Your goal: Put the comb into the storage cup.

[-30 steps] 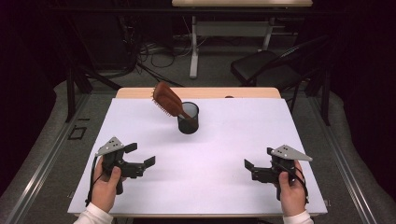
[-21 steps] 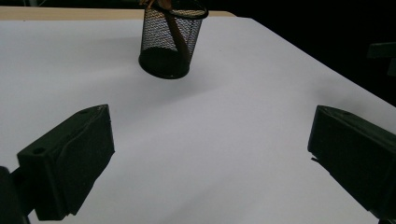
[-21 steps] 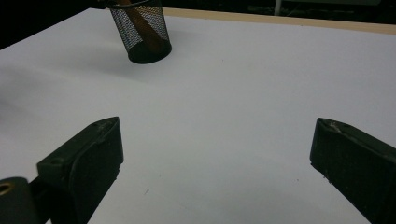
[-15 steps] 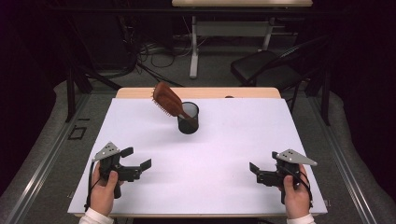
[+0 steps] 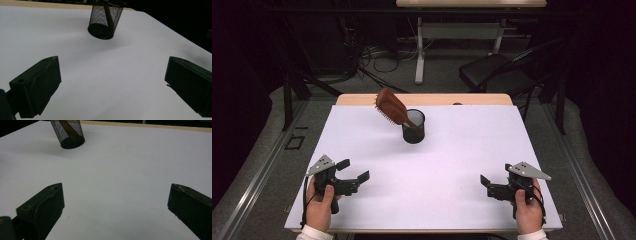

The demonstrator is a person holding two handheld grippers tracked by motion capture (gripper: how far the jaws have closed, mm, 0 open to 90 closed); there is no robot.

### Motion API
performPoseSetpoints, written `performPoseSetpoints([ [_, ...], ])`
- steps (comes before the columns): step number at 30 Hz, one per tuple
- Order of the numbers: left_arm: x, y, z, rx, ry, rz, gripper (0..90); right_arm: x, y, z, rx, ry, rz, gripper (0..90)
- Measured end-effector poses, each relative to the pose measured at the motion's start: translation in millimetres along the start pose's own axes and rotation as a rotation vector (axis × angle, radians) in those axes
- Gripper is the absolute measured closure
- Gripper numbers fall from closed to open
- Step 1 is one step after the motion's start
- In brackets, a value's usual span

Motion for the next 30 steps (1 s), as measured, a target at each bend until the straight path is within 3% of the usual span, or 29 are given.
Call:
performPoseSetpoints([
  [7,-2.7,5.7,-3.5,-0.008,-0.017,0.004,0.6,3.5,-4.4,-6.3,0.021,0.011,-0.014,0.3],
  [30,1.8,15.1,-12.0,0.002,0.005,0.033,0.6,11.2,-13.5,-15.8,0.05,0.027,-0.023,0.0],
])
Point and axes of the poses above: each handheld gripper's, and its own axes: x roughly forward along the jaws, z roughly out of its top, y roughly to its left, the point moved 1 cm from there along x, roughly forward along the jaws, and after that the axes turned 4 degrees about y, right-handed, at the moved point
